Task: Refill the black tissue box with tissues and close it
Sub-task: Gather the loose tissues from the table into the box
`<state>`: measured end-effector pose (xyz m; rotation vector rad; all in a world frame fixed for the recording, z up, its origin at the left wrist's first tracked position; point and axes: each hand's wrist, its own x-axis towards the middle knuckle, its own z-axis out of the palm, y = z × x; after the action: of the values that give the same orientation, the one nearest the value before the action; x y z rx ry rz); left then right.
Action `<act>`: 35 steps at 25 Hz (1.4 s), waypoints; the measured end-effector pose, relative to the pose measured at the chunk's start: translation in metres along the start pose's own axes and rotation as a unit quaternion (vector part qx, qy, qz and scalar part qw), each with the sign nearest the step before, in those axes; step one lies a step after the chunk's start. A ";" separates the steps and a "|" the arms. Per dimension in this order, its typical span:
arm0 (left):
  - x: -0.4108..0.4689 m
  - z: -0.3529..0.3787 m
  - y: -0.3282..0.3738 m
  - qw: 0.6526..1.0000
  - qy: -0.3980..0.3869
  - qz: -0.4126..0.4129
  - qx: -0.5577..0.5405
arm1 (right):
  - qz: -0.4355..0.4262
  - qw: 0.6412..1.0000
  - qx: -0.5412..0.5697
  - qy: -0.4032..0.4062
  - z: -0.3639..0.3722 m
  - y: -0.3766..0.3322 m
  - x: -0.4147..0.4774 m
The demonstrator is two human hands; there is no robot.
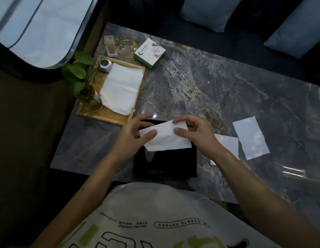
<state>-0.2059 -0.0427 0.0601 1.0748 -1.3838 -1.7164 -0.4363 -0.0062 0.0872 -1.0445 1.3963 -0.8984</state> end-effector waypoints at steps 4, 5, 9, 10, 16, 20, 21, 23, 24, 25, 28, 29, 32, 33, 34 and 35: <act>0.003 0.003 -0.005 0.997 -0.007 0.014 0.069 | 0.001 0.999 0.047 -0.019 0.003 -0.002 0.000; 0.002 0.003 -0.007 0.998 0.002 0.007 0.054 | 0.016 0.997 0.065 -0.030 0.003 -0.002 0.000; -0.004 0.001 -0.018 0.997 0.064 -0.054 -0.002 | 0.141 0.987 0.045 -0.054 0.006 0.011 -0.001; -0.006 0.001 -0.021 0.994 0.078 -0.072 0.004 | 0.165 0.985 0.036 -0.041 0.008 0.017 -0.001; -0.020 0.002 -0.038 0.978 0.041 -0.110 0.174 | 0.224 0.974 0.006 0.030 0.020 0.043 0.011; -0.025 0.008 -0.055 0.946 0.023 -0.169 0.274 | 0.203 0.971 -0.124 0.030 0.033 0.050 0.021; -0.025 0.009 -0.059 0.938 0.006 -0.192 0.287 | 0.187 0.968 -0.168 0.027 0.036 0.052 0.024; -0.026 0.014 -0.066 0.925 -0.033 -0.230 0.300 | 0.154 0.954 -0.257 0.004 0.043 0.055 0.028; -0.025 0.016 -0.068 0.919 -0.048 -0.238 0.312 | 0.146 0.944 -0.295 -0.012 0.046 0.056 0.029; -0.025 0.018 -0.070 0.911 -0.060 -0.242 0.328 | 0.143 0.933 -0.328 -0.029 0.050 0.057 0.030; -0.022 0.025 -0.070 0.898 -0.083 -0.263 0.343 | 0.149 0.907 -0.390 -0.058 0.061 0.060 0.033; -0.021 0.027 -0.069 0.895 -0.086 -0.274 0.341 | 0.153 0.898 -0.408 -0.064 0.064 0.060 0.035; -0.018 0.029 -0.067 0.889 -0.079 -0.288 0.348 | 0.163 0.879 -0.442 -0.075 0.067 0.061 0.042; -0.017 0.029 -0.066 0.886 -0.078 -0.290 0.354 | 0.162 0.875 -0.449 -0.080 0.068 0.060 0.044; -0.017 0.028 -0.066 0.883 -0.078 -0.291 0.359 | 0.158 0.871 -0.457 -0.084 0.069 0.059 0.045; -0.017 0.027 -0.066 0.882 -0.078 -0.294 0.361 | 0.154 0.866 -0.467 -0.087 0.070 0.059 0.047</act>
<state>-0.2239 -0.0028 0.0015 1.9636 -2.0330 -1.7306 -0.3721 -0.0286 0.0105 -1.4915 1.8071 0.1796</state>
